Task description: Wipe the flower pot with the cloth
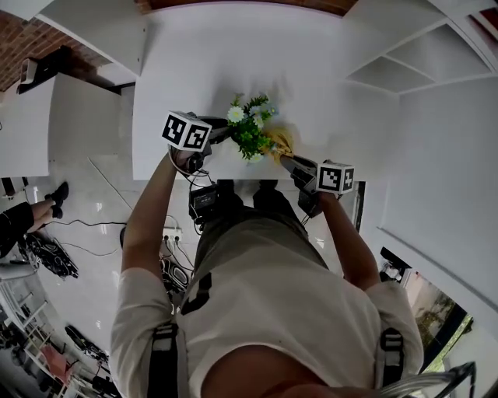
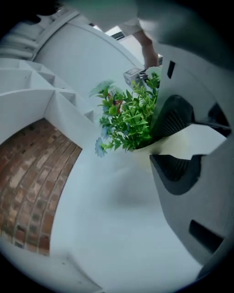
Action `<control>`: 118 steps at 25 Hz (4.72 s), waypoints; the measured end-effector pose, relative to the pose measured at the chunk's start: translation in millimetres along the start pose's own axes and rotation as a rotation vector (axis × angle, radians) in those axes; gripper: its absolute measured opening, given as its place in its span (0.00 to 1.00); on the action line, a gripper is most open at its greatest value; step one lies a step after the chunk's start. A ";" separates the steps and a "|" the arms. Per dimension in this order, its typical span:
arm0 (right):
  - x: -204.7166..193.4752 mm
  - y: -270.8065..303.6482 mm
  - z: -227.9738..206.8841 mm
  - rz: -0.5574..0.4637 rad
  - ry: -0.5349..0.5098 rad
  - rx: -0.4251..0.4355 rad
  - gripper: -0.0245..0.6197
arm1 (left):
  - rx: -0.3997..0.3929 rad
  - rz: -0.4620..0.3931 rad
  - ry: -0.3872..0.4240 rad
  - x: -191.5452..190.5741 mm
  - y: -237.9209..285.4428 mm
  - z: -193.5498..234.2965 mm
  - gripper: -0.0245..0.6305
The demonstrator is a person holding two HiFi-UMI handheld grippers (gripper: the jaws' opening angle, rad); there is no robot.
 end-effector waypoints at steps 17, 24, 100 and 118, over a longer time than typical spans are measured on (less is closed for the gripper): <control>-13.4 -10.8 1.0 0.344 -0.481 -0.285 0.19 | -0.032 -0.394 -0.463 -48.6 -13.6 -28.8 0.50; 9.8 -4.4 4.2 0.309 -0.656 -0.370 0.57 | -0.040 0.077 0.377 -12.2 -15.7 -25.9 0.54; 48.3 24.1 127.7 0.014 -0.858 -0.350 0.23 | 0.248 0.014 0.377 -31.9 83.2 -64.9 0.56; 33.4 -109.7 48.0 -0.383 -0.264 -0.566 0.22 | 0.243 0.079 0.522 -26.8 69.8 -56.4 0.52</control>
Point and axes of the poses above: the fingertips, and each gripper's own axes: y forward along the fingers, z to its left, x out of its top, the point moved 10 cm from there along -y, backward along the fingers, and after that the axes turned 4 degrees about -y, right-handed, at the moved point
